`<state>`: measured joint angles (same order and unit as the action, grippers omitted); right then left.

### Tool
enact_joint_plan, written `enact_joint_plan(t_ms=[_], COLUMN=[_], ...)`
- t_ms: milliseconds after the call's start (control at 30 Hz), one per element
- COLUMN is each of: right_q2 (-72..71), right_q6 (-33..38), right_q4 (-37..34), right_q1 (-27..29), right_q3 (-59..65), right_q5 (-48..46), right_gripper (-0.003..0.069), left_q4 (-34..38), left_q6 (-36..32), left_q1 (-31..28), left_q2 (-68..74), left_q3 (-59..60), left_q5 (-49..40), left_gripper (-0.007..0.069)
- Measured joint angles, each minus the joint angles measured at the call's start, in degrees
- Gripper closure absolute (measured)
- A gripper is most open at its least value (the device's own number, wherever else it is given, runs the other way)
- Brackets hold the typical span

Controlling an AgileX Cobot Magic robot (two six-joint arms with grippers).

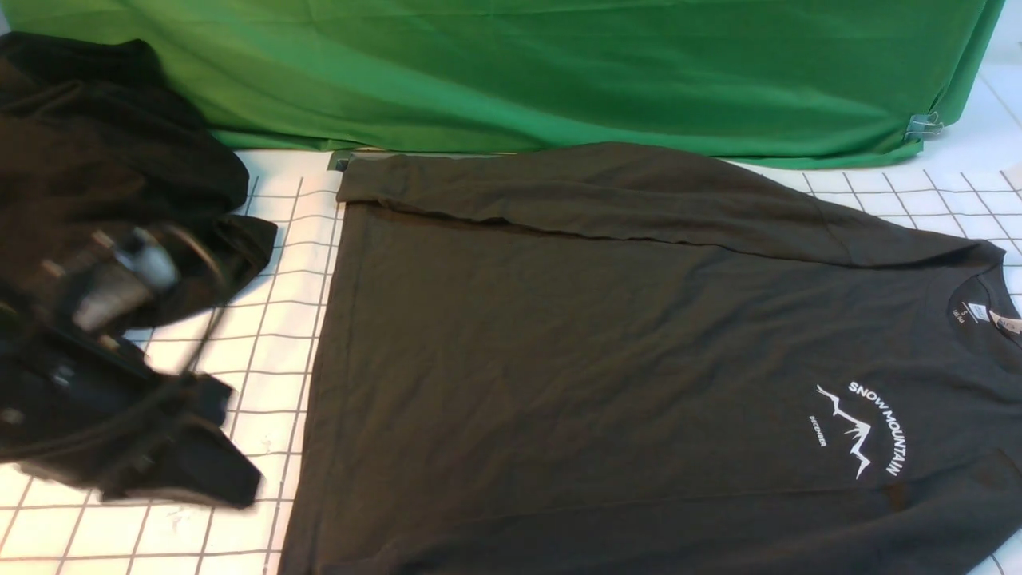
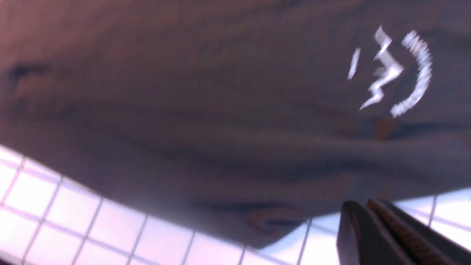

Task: Fold a long-sleeved shirt over a white checkered tablecloth.
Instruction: 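Grasp the left edge of the dark T-shirt lying flat on the table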

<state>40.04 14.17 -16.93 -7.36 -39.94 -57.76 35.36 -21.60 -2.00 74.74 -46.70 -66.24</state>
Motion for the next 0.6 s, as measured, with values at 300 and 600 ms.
enact_joint_plan(t_ms=[300,600], right_q2=[1.2,1.2], right_q6=[1.23,1.64], right_q4=[0.0,0.0], right_q1=[0.0,0.0], right_q3=[1.33,1.33], right_q5=[3.05,3.98], right_gripper=[0.0636,0.062], left_q4=[-11.54,-15.54], left_q6=[15.81,21.21], left_q1=[15.95,23.05], left_q2=[3.66,9.13], left_q3=[4.0,4.24], left_q5=[13.96,24.56], left_gripper=[0.0547,0.0333])
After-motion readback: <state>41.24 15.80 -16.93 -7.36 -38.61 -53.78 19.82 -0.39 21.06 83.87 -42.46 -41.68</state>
